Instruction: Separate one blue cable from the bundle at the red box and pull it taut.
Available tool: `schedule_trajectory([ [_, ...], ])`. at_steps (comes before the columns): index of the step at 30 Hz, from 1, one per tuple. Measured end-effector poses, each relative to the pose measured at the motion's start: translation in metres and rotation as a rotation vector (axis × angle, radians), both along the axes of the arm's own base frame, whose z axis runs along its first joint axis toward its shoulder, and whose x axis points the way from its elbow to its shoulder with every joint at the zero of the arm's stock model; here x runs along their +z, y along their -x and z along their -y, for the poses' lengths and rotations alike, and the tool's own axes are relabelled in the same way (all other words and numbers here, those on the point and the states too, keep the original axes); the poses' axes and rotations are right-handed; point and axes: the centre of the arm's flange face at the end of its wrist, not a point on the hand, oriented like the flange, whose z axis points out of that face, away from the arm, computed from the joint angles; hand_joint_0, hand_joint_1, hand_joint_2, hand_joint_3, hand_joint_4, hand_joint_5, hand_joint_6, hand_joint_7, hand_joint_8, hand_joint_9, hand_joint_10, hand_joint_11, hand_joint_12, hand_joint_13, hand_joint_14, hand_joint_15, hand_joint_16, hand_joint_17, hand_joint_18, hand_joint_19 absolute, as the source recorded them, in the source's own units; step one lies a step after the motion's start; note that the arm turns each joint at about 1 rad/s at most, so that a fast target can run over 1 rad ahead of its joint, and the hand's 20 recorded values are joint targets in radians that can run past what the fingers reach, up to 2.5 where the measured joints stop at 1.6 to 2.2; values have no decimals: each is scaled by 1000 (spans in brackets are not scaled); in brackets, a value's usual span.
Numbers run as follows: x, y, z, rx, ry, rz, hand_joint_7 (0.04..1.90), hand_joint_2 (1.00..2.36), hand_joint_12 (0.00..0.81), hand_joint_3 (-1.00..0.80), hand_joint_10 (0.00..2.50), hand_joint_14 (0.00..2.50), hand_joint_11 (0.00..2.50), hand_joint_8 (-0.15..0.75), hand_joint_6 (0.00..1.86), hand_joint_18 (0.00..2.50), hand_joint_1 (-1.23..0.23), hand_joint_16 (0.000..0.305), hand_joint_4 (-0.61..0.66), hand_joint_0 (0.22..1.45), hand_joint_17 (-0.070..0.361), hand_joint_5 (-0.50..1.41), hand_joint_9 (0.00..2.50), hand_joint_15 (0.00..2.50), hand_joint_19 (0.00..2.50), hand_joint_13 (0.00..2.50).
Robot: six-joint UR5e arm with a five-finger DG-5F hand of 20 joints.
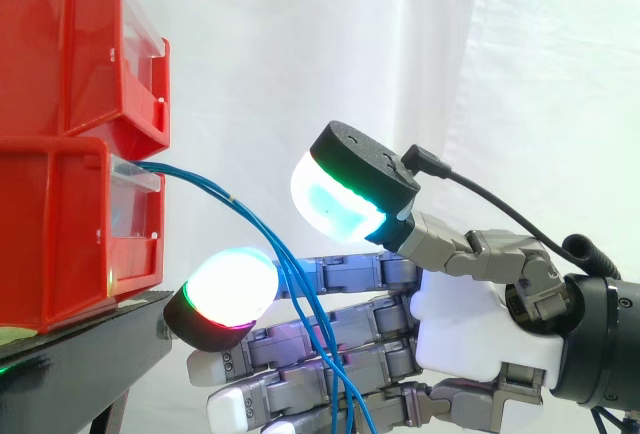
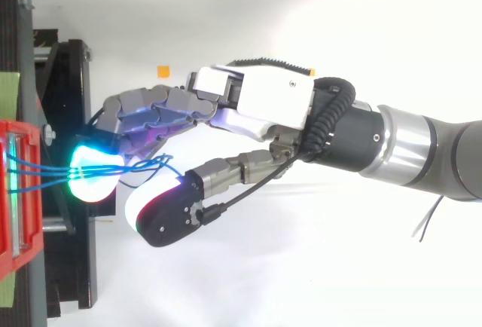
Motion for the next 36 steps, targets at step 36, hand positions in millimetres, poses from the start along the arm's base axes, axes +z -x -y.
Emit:
schedule_trajectory([
  [36,11,-7,-15,7,32,20,1120,1008,396,-383,9,15,473,351,501,713,-648,53,296,594,120,-188,456,457,524,658],
])
